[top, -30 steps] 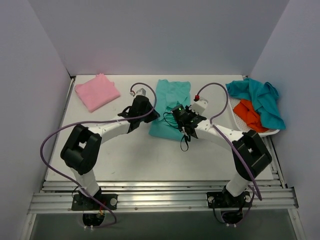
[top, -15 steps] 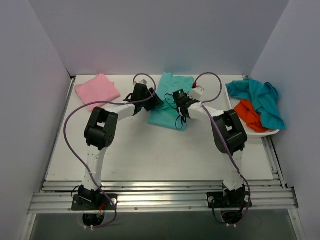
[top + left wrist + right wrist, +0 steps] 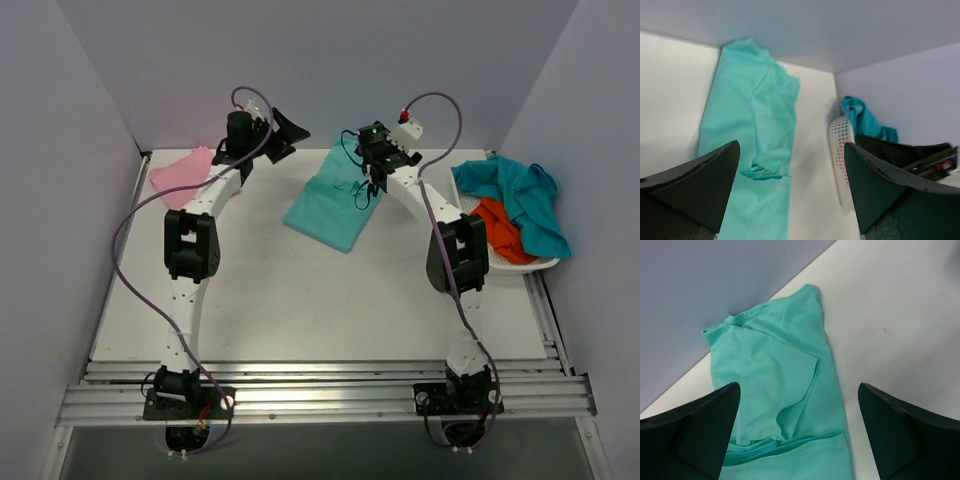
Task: Fold and stack the t-shirts
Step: Fold the folded rectangular tshirt in 1/3 of the way, then grab one side of the 2/3 rectangular tshirt with both arms
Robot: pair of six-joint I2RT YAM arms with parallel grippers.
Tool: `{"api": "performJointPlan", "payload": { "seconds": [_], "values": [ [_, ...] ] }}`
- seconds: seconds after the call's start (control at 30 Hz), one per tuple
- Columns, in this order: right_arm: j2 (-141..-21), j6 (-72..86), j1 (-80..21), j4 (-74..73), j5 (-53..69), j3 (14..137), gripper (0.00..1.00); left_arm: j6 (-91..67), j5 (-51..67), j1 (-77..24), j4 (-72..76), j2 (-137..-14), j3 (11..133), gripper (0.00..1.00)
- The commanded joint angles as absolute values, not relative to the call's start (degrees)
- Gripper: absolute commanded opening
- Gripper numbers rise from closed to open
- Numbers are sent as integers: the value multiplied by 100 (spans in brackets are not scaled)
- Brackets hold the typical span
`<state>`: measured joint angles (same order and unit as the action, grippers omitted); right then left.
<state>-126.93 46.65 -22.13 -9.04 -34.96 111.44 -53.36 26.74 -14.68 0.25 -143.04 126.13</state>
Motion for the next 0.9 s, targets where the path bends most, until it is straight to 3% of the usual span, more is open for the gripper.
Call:
{"api": "performJointPlan", "payload": {
  "seconds": [0.0,0.1,0.2,0.37,0.47,0.67,0.87],
  "values": [
    [-11972,4482,-2215,-1433,-3937,11050,100,-5748,3313,-1126,124,-14151,13428,94],
    [-11296,4491,-2338,-1153,-3877,10409,100,-5652,3305,-985,-174,-13705,13291,94],
    [-10557,4535,-2531,-767,-3596,9258,100,-5179,2849,-993,-97,-12679,11721,94],
    [-9195,4798,-2777,-10,-3059,6929,100,-5238,2006,-1019,1167,-10999,8007,94],
    [-8562,4922,-3031,570,-2918,5891,100,-5326,1803,-1081,1835,-10479,6563,94],
    [-7946,5159,-3454,1701,-2269,4504,100,-5554,1723,-1195,2872,-10449,5240,95],
    [-8612,5309,-3472,2820,-1610,4052,99,-5774,1845,-1283,3339,-11116,5256,97]
  ]
}}
